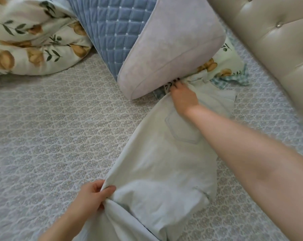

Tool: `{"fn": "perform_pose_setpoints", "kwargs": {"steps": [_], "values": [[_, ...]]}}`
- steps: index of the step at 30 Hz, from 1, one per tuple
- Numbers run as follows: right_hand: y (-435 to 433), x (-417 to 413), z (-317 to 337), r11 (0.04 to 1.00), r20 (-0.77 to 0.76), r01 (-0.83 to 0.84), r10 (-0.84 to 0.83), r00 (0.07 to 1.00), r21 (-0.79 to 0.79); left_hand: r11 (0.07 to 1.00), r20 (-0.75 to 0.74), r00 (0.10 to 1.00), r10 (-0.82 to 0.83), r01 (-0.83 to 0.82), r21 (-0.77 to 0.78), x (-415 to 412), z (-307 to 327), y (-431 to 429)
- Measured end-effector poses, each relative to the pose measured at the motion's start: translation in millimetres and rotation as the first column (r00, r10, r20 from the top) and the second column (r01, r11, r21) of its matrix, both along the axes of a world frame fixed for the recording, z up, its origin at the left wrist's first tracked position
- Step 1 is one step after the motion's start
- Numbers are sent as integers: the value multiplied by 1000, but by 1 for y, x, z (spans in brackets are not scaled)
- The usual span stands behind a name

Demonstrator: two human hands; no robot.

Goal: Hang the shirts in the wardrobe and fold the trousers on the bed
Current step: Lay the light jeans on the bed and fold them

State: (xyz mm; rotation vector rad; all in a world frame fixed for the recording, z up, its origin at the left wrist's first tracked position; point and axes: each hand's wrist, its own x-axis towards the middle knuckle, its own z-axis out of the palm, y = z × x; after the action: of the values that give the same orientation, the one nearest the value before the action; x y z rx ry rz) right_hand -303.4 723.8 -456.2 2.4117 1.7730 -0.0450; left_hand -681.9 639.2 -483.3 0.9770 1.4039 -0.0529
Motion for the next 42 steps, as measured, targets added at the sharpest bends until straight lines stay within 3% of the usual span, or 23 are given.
{"fn": "perform_pose_setpoints", "kwargs": {"steps": [3,5,8,12,14,15,20,24,27,30,32,34,37,39,42], "values": [[1,14,5,999,153,17,-12,988,-33,999,14,999,-33,34,-11,-5,-2,-2],[2,38,15,987,215,152,-137,967,-57,997,17,998,-67,68,-30,-12,-1,-5],[4,65,34,936,116,327,-313,943,-130,991,3,992,-124,124,-50,-19,5,-6],[20,71,43,889,-129,424,-406,905,175,984,-28,983,-180,181,1,-17,8,-12],[21,61,38,826,-273,530,-473,838,194,988,-92,986,-136,142,66,-12,8,-19],[19,55,32,840,-271,517,-467,842,161,990,-121,988,-91,103,94,-9,8,-22],[-12,-5,17,955,-114,296,-298,948,-28,977,-268,958,105,-50,206,4,13,-43],[-56,-77,11,990,-92,-79,68,993,-120,993,-392,920,-5,50,104,16,16,-65],[-92,-136,8,915,-258,-396,366,894,-73,997,-393,920,-9,39,68,20,15,-74],[-113,-188,9,761,-484,-617,471,738,-200,994,-321,942,94,-72,80,14,10,-77],[-118,-214,7,692,-431,-661,522,736,-291,982,-246,951,186,-184,32,6,12,-80],[-118,-231,6,732,-346,-604,505,791,-314,971,-188,959,213,-229,-68,-3,16,-80],[-117,-246,1,833,-325,-475,382,865,-284,977,-136,985,107,-130,-168,-22,20,-60],[-121,-255,-2,922,-398,-315,209,893,-223,997,-162,984,72,-77,-23,-39,17,-38],[-142,-269,-5,993,-557,-34,-37,830,-117,988,-101,993,58,-42,152,-65,9,-26]]}}
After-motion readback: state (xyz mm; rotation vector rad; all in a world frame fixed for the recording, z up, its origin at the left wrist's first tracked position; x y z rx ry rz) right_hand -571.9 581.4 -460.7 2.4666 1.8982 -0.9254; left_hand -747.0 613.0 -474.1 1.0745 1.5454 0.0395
